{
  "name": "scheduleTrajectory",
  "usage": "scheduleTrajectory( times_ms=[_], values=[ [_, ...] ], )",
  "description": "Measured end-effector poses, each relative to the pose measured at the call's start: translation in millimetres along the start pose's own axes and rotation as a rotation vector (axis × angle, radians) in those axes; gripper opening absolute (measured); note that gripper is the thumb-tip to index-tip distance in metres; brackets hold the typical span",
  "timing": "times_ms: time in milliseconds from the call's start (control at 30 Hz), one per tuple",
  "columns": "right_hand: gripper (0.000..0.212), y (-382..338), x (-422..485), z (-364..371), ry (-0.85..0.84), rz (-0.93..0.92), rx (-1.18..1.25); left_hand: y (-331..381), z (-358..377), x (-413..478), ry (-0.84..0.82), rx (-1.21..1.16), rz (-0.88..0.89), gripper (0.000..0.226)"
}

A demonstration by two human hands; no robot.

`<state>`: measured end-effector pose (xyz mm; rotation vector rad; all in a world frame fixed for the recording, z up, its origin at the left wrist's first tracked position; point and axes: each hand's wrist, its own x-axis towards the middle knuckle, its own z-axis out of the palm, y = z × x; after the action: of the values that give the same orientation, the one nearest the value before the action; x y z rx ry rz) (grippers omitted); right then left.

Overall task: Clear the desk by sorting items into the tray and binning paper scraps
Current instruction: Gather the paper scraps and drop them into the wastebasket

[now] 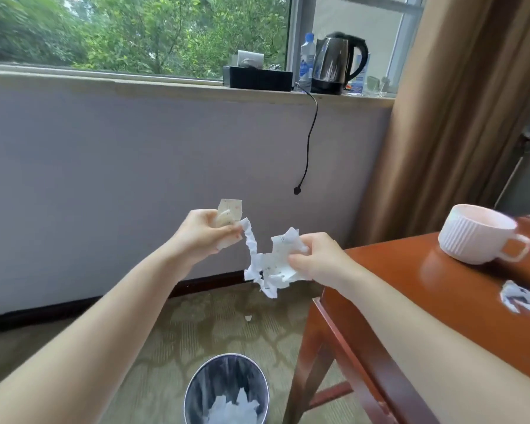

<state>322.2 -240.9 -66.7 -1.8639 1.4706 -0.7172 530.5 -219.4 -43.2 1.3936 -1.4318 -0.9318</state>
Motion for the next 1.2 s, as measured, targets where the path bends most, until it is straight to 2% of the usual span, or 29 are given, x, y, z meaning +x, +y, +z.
scheduleTrajectory(
  times_ms=[167,333,600,833,1000,1033,1100,1167,1200],
  values=[
    [0.012,19.5,15.3,51.2,-0.04,0.016,-0.106,-65.7,-0.6,-5.4,0.017,-0.004,-0.109,0.025],
    [0.03,50.6,26.0,104.3,-0.095,0.068,-0.188,-129.0,6.5,-12.0,0.016,-0.049,-0.249,0.021],
    [0.031,120.1,39.3,180.0,-0.198,0.245,-0.229,-240.2,40.6,-17.5,0.014,-0.025,-0.453,0.016],
    [0.031,182.3,44.8,227.4,-0.214,0.39,-0.292,-335.0,76.4,-19.5,0.065,-0.061,-0.674,0.03],
    [0.035,213.2,43.4,255.1,-0.278,0.506,-0.194,-381.2,89.0,-19.2,0.043,0.012,-0.759,0.036],
    [0.033,215.6,42.2,259.8,-0.31,0.52,-0.175,-386.5,90.3,-19.2,0.036,0.032,-0.766,0.036],
    [0.01,215.9,40.2,266.8,-0.416,0.559,-0.137,-397.0,94.1,-21.3,0.019,0.084,-0.783,0.037],
    [0.039,216.8,38.3,269.4,-0.495,0.582,-0.119,-400.2,97.1,-25.6,-0.031,0.13,-0.808,0.027],
    [0.044,215.8,37.2,268.2,-0.511,0.592,-0.12,-400.1,98.3,-28.1,-0.061,0.139,-0.823,0.023]
  ],
)
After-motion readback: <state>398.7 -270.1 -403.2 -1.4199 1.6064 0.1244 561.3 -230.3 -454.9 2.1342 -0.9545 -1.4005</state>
